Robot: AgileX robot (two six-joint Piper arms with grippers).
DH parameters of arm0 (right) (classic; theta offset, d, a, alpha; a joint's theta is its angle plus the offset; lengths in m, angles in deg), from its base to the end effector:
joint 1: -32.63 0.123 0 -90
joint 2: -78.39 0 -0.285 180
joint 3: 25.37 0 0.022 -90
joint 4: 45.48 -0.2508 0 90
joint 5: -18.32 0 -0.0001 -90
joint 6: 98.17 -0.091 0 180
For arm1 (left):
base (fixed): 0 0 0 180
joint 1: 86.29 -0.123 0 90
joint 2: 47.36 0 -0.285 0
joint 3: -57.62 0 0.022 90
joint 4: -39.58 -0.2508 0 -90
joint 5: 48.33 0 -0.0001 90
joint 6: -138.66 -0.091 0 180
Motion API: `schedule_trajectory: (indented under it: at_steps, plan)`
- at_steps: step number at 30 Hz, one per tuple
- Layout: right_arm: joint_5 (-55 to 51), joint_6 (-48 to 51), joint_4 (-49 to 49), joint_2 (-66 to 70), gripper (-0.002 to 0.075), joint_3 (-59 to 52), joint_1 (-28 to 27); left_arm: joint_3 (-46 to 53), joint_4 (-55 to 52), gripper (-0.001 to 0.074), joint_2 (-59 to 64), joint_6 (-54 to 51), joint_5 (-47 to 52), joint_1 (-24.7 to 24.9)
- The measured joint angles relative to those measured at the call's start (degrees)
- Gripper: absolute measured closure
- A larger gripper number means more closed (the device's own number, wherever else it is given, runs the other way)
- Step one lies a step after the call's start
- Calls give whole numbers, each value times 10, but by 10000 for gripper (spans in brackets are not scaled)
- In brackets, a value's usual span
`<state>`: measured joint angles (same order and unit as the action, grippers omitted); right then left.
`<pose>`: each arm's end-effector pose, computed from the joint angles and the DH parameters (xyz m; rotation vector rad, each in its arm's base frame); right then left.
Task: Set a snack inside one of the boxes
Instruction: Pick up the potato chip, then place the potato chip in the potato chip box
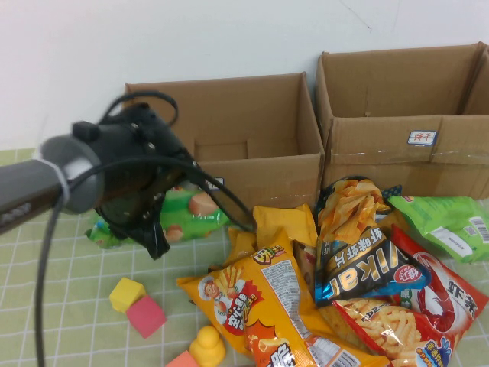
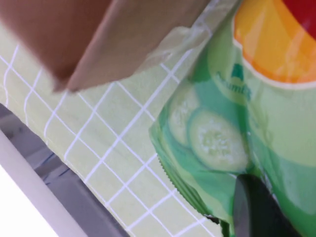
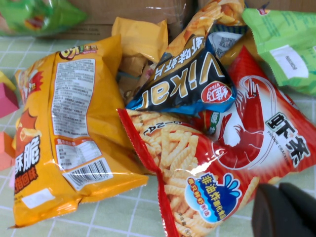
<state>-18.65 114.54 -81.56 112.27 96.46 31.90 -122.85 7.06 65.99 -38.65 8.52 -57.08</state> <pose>0.0862 0.0312 0.2480 -0.2420 2.1177 0.3558 0.3459 -0.1464 0.2289 0.9975 2.5863 0.6148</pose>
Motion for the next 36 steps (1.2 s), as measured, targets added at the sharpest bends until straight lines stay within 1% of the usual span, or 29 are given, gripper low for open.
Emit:
schedule_trajectory:
  at_steps: [10, 22, 32, 36]
  plan:
    - [1, 0, 0, 0, 728, 0, 0, -1, 123, 633, -61, -3, 9, 0]
    - [1, 0, -1, 0, 728, 0, 0, -10, 193, 633, -126, -47, 30, 0]
    - [1, 0, -1, 0, 728, 0, 12, -87, 237, 633, -146, -60, 36, 0]
    - [1, 0, -1, 0, 728, 0, 12, -116, 268, 633, -146, -60, 22, 0]
